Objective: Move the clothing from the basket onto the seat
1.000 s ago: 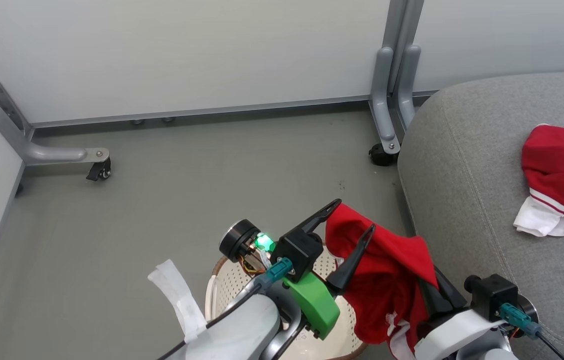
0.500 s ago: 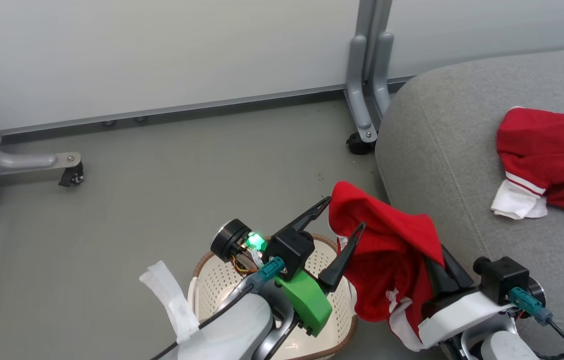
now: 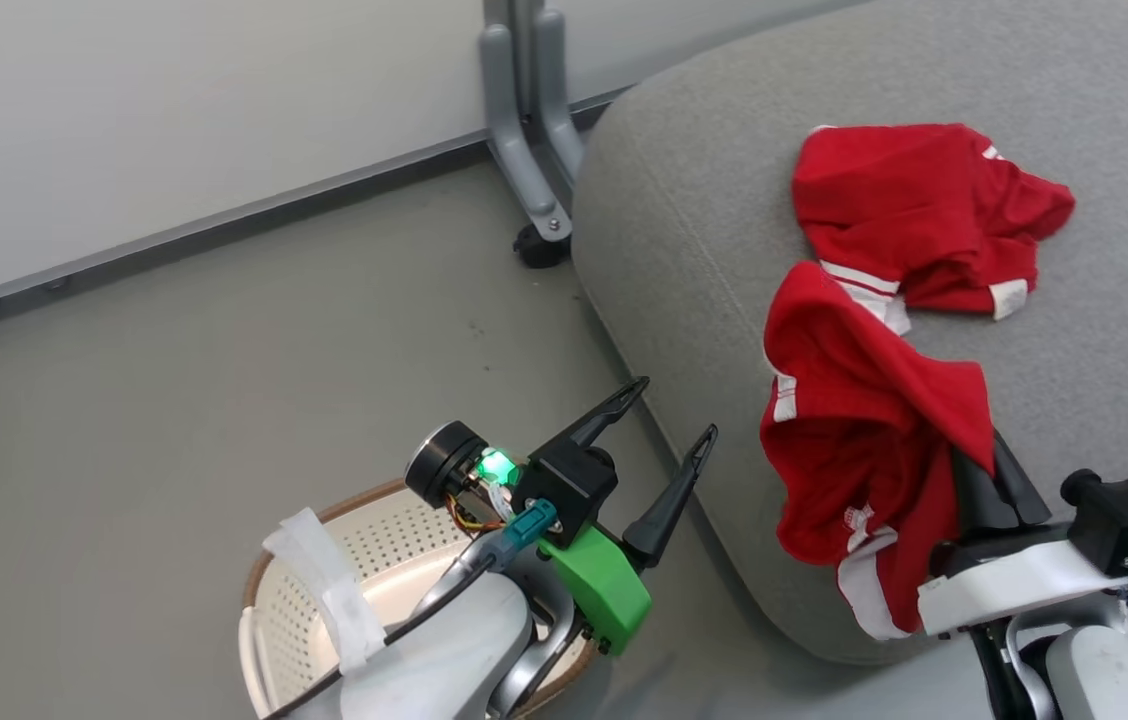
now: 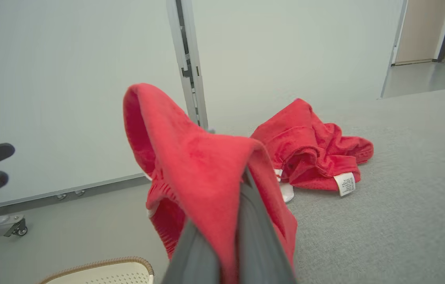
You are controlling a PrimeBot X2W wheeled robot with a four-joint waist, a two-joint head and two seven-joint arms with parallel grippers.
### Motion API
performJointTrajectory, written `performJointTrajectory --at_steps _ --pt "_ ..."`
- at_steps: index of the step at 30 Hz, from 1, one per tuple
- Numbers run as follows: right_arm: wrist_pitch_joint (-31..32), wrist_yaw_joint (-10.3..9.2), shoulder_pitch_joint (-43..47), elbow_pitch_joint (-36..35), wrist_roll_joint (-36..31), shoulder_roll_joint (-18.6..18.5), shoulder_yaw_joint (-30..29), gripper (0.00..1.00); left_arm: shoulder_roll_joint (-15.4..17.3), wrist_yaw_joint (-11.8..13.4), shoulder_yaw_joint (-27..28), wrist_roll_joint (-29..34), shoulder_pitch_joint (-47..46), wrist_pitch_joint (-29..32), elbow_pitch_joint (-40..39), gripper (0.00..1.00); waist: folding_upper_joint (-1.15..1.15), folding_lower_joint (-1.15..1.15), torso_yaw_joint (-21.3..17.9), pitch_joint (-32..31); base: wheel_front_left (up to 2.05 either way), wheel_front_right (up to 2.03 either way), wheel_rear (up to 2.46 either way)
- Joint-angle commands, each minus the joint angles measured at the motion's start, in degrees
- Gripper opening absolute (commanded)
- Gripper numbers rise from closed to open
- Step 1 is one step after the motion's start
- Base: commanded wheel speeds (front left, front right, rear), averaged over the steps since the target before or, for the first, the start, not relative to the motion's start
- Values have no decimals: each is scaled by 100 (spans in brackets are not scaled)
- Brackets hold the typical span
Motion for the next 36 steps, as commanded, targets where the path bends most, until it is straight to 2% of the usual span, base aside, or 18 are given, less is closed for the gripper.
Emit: performJointTrajectory --at_steps 1,6,10,13,16,22,26,31,36 --pt "-16 -8 74 -38 -45 -39 -71 0 62 -12 -7 23 -98 -13 17 100 0 0 -651 305 0 0 0" --pt "-16 -8 107 -123 -5 -38 -306 0 66 -37 -40 13 -129 -6 60 100 0 0 -951 418 0 0 0" --pt "-16 -8 24 -194 130 -50 -459 0 36 -50 -85 32 -183 23 88 100 0 0 -994 536 0 0 0" --pt "-16 -7 -234 -298 283 -27 -650 0 15 -84 -125 16 -215 77 73 100 0 0 -930 704 0 0 0" --pt "-16 -7 -649 -346 402 -153 -830 0 43 -102 -132 -6 -312 160 -15 100 0 0 -825 959 0 0 0" --pt "-16 -7 -2060 -117 712 -471 -1248 0 245 -58 -163 189 -662 437 -301 100 0 0 -513 1735 0 0 0" --pt "-16 -7 -3156 369 948 -721 -1512 0 389 -2 -175 327 -931 662 -570 100 0 0 -277 2337 0 0 0" --pt "-16 -4 -4423 1420 1009 -1008 -1809 0 467 70 -197 517 -1213 883 -952 100 0 0 6 2974 0 0 0" --pt "-15 -4 -5224 2497 1052 -1069 -1948 0 526 136 -207 599 -1357 959 -1158 100 0 0 233 3284 0 0 0"
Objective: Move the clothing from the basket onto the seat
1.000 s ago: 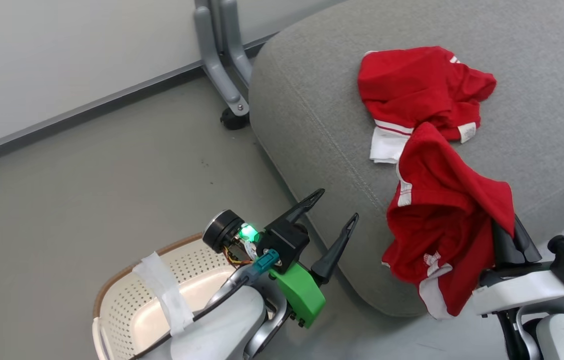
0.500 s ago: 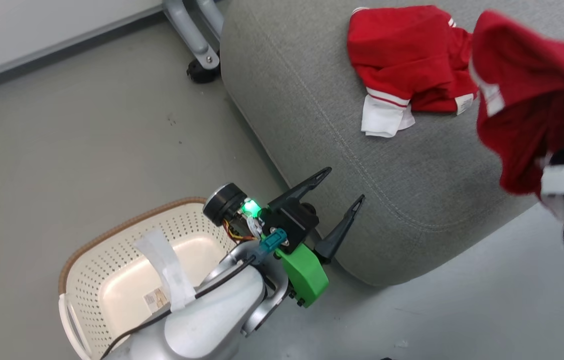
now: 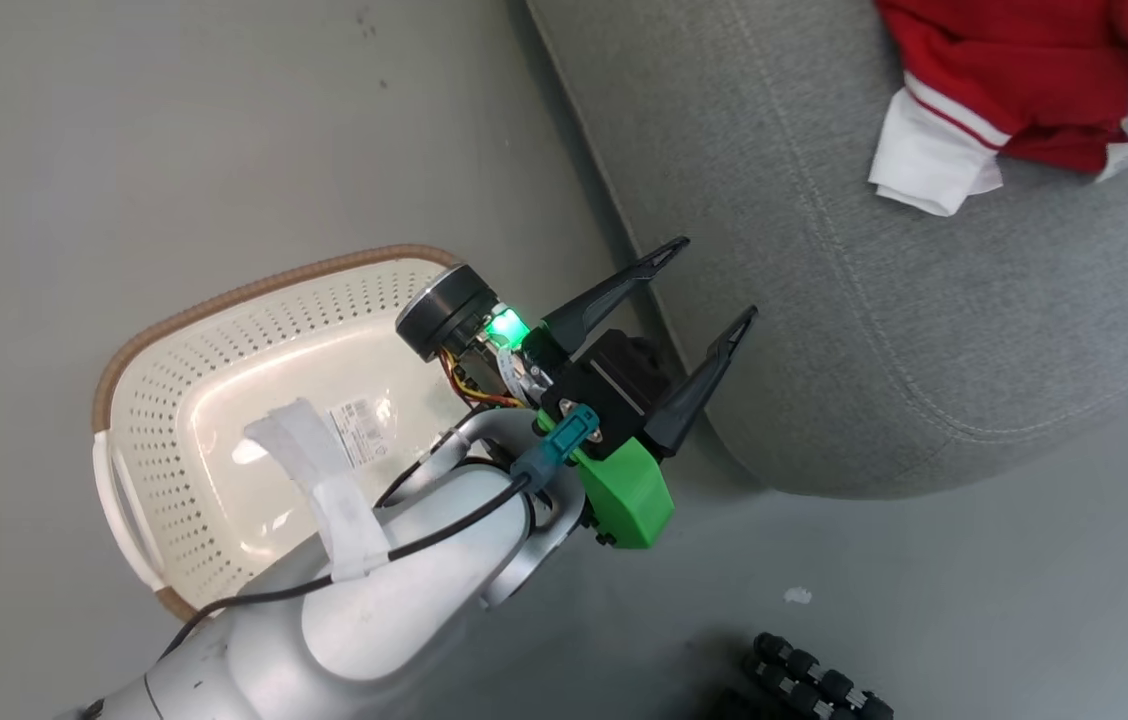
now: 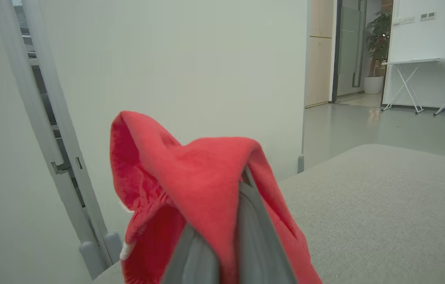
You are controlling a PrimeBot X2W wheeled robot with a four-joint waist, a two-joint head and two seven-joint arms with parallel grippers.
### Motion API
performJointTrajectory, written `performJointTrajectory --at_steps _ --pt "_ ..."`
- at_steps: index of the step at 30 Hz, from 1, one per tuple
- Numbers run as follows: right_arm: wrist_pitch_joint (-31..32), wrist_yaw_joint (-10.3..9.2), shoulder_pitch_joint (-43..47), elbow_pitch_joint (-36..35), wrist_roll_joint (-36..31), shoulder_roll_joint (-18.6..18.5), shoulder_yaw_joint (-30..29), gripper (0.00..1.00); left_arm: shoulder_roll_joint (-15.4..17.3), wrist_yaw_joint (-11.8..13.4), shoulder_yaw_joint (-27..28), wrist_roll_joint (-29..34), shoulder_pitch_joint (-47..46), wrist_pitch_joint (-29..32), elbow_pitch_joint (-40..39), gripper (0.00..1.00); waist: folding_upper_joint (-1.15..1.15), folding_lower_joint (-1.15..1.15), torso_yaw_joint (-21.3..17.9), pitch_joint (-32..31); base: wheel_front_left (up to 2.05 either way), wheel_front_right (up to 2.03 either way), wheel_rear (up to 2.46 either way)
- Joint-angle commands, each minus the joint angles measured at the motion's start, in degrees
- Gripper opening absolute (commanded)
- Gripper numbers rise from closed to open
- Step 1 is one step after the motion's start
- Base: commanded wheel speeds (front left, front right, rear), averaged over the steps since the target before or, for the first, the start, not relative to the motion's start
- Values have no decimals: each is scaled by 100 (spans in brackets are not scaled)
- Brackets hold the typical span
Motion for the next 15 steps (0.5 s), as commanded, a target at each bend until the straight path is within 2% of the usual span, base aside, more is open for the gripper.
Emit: performJointTrajectory --at_steps 1,2,3,4,10,15 --pt "-13 0 -134 343 -1 20 -91 0 44 72 28 29 -126 -31 -34 100 0 -2 559 607 0 0 0" --pt "-14 0 -198 512 -83 20 -107 26 39 88 37 32 -135 -50 -39 100 0 -2 592 608 0 0 0" --pt "-14 0 -279 679 -183 25 -144 72 15 115 53 31 -133 -81 -56 100 0 -2 630 595 0 0 0" --pt "-14 0 -322 764 -263 43 -206 100 -9 135 63 12 -115 -114 -60 100 0 -2 654 572 0 0 0" --pt "-14 -4 102 666 -523 507 -753 100 -129 182 139 -218 200 -378 70 100 0 -2 692 106 0 0 0" --pt "-14 0 879 264 -613 1003 -638 100 -271 191 444 -714 578 -818 206 100 0 -2 733 -587 0 0 0"
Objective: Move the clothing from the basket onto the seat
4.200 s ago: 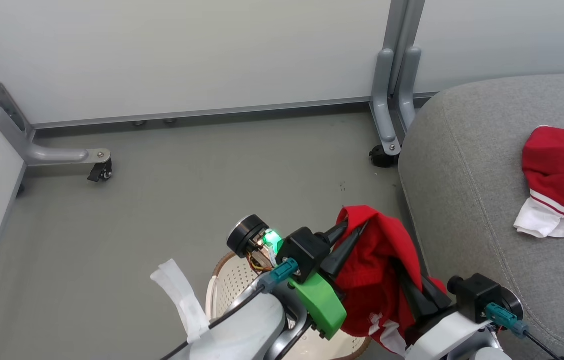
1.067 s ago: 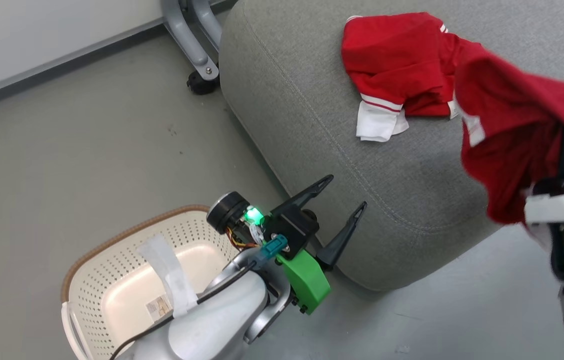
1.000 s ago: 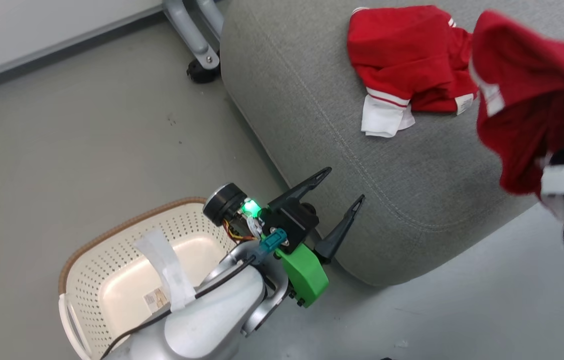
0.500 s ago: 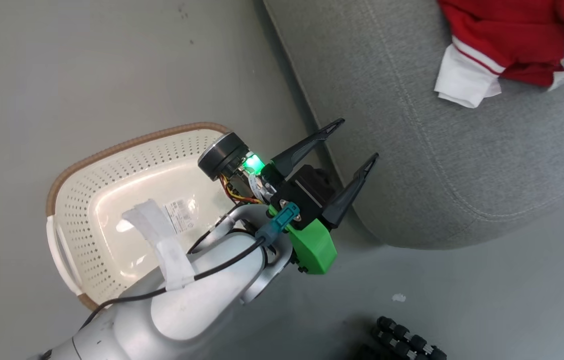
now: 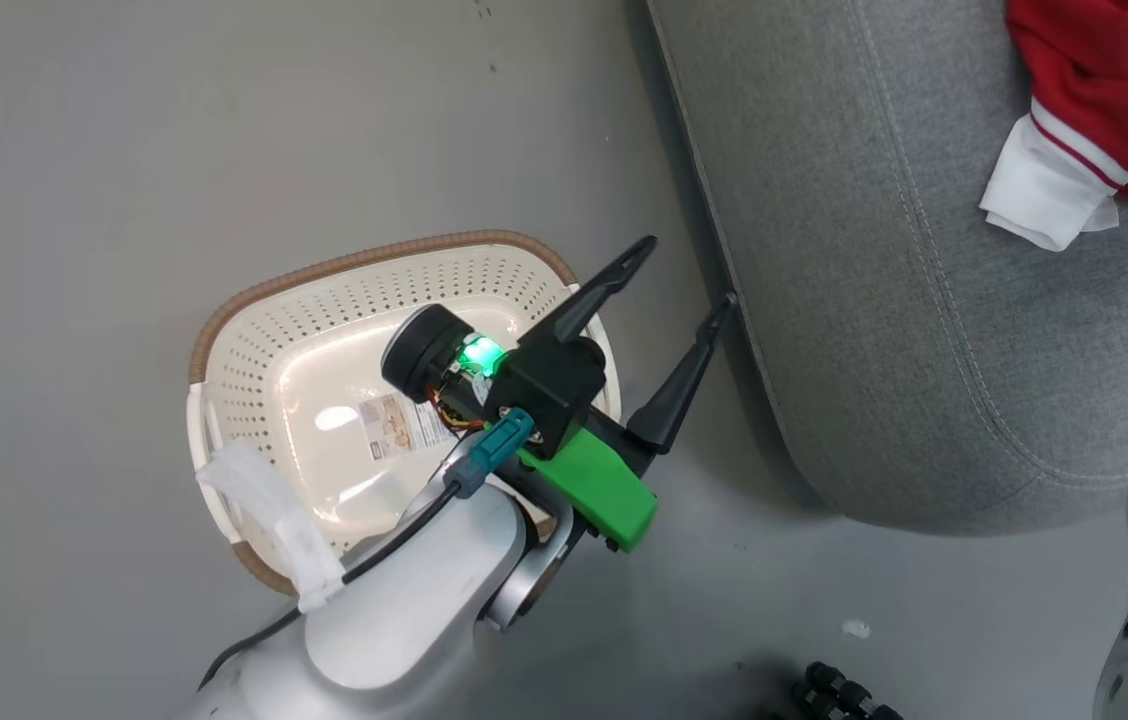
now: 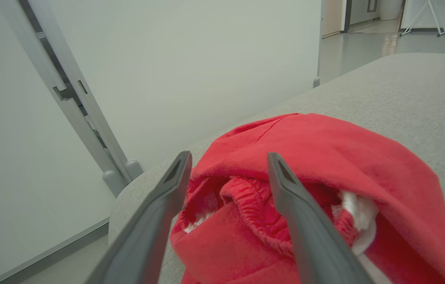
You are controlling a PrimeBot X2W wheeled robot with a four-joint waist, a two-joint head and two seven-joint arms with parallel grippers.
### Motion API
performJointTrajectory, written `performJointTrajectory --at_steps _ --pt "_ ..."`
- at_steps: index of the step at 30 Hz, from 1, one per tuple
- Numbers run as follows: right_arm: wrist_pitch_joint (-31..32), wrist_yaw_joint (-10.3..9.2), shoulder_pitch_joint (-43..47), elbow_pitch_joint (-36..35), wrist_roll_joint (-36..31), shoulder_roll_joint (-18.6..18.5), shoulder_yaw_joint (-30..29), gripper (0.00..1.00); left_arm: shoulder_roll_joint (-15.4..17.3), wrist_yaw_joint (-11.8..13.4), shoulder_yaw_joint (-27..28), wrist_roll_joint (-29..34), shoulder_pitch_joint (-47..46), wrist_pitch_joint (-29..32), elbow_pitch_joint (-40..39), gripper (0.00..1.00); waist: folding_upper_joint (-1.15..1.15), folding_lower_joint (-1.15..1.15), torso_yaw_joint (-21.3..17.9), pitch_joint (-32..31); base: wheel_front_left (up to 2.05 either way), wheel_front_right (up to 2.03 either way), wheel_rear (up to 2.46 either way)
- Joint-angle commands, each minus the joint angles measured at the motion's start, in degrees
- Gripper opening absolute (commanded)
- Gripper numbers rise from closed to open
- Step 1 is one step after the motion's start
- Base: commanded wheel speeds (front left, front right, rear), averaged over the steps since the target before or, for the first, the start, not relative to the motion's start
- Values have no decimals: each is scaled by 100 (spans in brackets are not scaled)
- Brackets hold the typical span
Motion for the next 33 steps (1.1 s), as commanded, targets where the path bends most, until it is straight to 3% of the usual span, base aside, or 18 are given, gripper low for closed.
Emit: performJointTrajectory --at_steps 1,10,20,28,33 --pt "-16 0 361 -175 58 96 174 100 -35 36 73 -103 170 -117 72 100 0 -1 15 -767 0 0 0" --pt "-15 -1 2480 -958 -47 262 1224 100 -266 326 909 -392 1092 -476 425 100 0 -1 621 -2045 0 0 0" --pt "-16 -1 3990 -1717 -43 232 2213 100 -427 411 2562 371 2759 -480 206 100 0 -1 1476 -3017 0 0 0" --pt "-15 -2 4768 -2654 -296 252 2327 100 -589 150 3741 977 3662 -473 -501 100 0 -1 1856 -3419 0 0 0" --pt "-16 -2 5227 -3034 -610 317 2452 100 -614 -244 4062 1452 4136 -474 -821 100 0 -1 1896 -3659 0 0 0"
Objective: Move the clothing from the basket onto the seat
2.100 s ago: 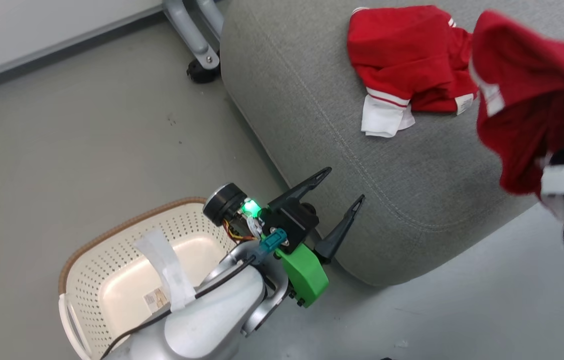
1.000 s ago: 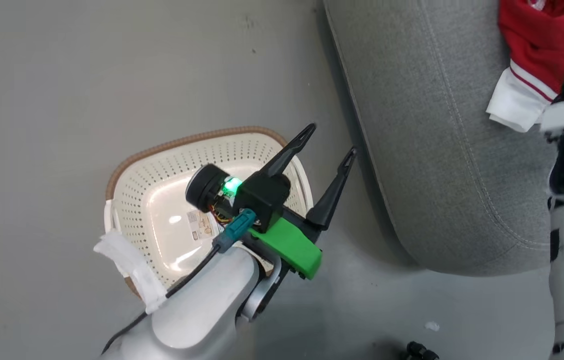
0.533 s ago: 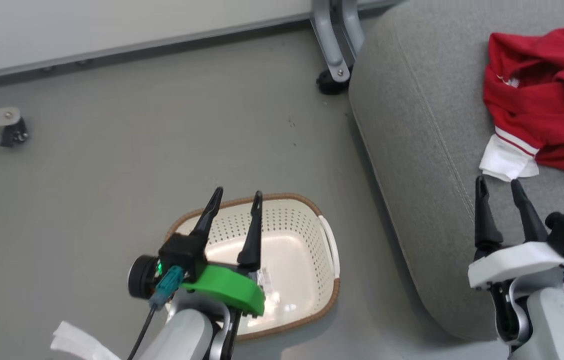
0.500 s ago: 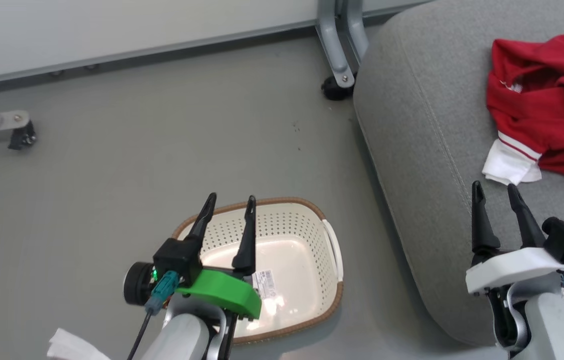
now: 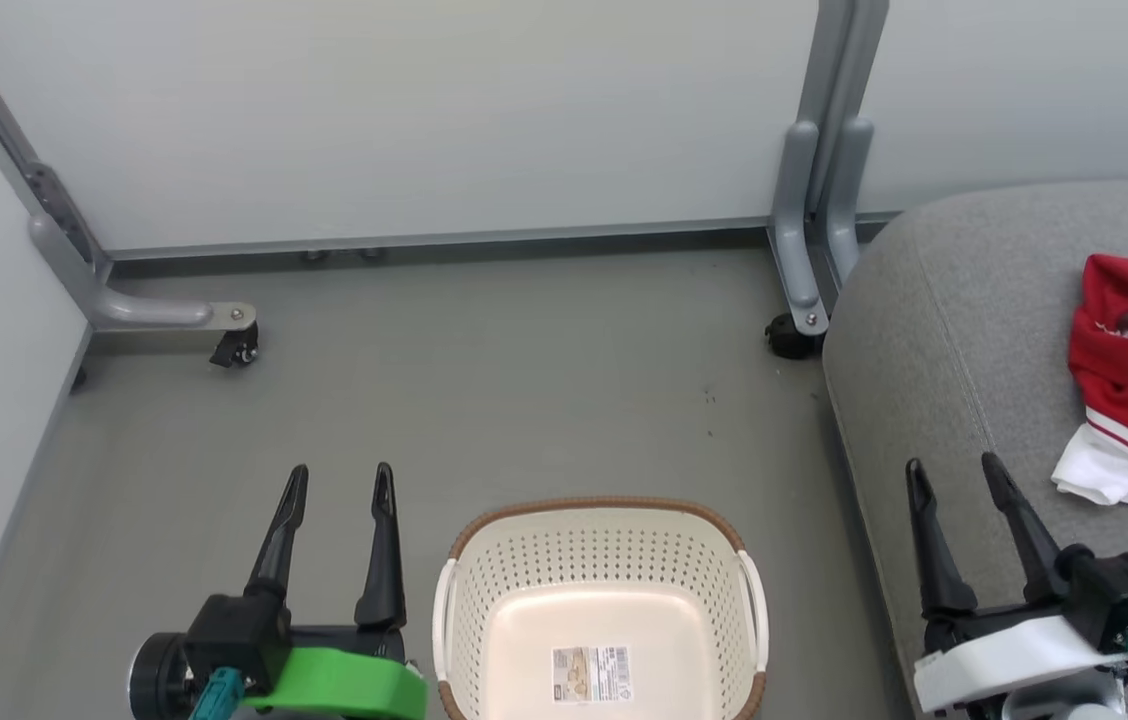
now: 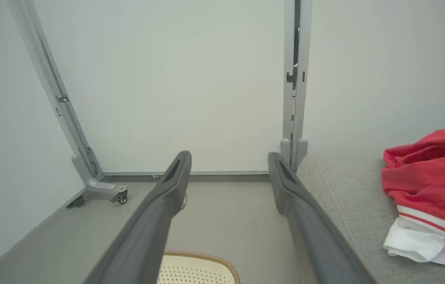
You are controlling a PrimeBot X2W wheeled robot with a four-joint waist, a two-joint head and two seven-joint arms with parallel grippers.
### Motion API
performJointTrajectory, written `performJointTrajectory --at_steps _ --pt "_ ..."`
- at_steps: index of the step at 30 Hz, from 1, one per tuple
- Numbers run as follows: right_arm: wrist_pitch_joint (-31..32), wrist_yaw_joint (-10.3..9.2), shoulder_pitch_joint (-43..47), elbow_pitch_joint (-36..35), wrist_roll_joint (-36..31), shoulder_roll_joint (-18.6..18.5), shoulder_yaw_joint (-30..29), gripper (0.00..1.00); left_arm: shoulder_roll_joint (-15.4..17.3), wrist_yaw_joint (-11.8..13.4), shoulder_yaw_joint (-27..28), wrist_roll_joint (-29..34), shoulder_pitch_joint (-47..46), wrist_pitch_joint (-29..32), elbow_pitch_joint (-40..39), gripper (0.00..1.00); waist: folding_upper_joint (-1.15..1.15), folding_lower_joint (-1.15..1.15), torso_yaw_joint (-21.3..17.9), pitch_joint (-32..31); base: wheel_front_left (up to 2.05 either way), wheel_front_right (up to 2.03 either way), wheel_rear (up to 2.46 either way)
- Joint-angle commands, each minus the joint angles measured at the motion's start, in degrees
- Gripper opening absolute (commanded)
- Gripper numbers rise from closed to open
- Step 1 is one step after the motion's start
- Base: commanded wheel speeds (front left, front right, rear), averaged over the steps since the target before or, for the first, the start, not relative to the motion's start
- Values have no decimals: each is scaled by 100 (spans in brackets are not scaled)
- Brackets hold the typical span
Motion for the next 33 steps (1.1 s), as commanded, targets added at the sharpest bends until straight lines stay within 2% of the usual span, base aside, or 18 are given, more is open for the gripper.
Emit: performJointTrajectory --at_steps 1,6,15,21,27,33 --pt "-16 -4 148 -41 -77 2 35 100 6 -62 57 101 191 -3 -69 100 0 1 229 -341 0 0 0" --pt "-16 -4 389 -78 -165 67 75 100 3 -128 128 464 490 -3 -136 100 0 1 177 -464 0 0 0" --pt "-16 -4 492 7 -159 109 10 100 3 -135 94 624 612 -3 -15 100 0 1 104 -526 0 0 0" --pt "-16 -4 475 -1 -185 94 16 100 2 -102 96 544 607 -3 110 100 0 1 76 -501 0 0 0" --pt "-16 -4 499 0 -194 102 19 100 2 47 145 464 583 -3 242 100 0 1 63 -475 0 0 0" --pt "-16 -4 495 19 -194 137 -33 100 2 -35 141 389 516 -3 336 100 0 1 71 -459 0 0 0"
